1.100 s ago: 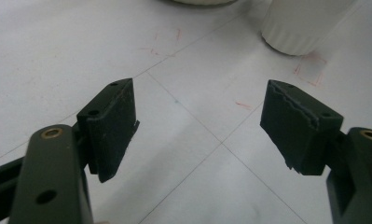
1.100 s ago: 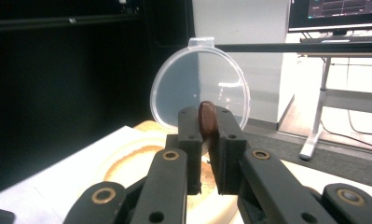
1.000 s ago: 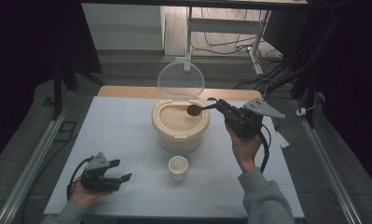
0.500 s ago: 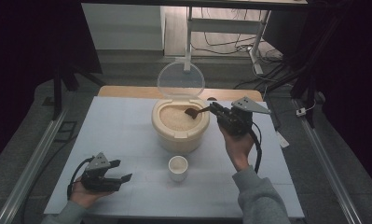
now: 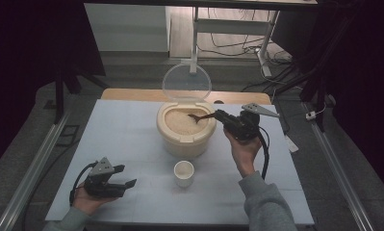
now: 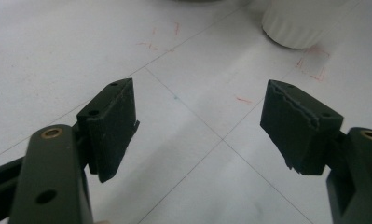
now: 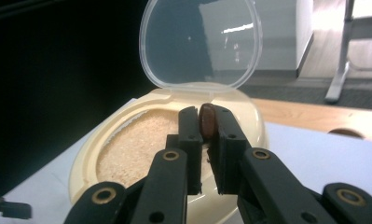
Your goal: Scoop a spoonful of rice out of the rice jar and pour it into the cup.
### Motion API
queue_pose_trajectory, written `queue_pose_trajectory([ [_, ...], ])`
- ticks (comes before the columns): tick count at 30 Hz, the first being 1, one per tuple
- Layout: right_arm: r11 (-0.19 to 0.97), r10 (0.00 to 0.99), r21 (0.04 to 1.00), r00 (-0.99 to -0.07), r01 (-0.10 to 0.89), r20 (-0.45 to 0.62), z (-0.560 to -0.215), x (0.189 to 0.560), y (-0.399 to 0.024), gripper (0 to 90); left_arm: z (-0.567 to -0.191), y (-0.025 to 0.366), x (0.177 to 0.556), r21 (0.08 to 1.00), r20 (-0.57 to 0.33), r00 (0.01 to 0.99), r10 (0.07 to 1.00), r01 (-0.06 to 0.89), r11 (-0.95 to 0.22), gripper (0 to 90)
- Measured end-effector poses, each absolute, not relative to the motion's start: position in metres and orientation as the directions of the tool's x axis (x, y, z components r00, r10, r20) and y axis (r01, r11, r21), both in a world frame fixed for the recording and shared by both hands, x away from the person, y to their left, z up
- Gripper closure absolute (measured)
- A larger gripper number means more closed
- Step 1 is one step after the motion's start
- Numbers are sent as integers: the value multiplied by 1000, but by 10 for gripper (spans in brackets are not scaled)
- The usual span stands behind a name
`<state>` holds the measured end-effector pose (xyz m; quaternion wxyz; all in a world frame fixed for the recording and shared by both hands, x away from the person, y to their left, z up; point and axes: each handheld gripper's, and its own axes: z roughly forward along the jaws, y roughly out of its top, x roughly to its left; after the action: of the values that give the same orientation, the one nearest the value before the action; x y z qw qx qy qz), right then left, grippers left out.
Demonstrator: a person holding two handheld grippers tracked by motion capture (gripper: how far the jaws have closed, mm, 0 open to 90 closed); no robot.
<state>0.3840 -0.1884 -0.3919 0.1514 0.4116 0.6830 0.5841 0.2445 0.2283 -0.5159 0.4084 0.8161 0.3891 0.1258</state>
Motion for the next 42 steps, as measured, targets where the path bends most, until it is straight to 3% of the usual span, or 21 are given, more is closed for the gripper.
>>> queue_pose_trajectory([
  [18,-227,668,784,-494,578,557,-411,396,-201,834,-516,229,245,765,-112,666,738,532,-364,260],
  [42,-348,569,652,-401,674,718,-412,399,-216,836,-516,228,245,764,-106,668,737,528,-369,261],
])
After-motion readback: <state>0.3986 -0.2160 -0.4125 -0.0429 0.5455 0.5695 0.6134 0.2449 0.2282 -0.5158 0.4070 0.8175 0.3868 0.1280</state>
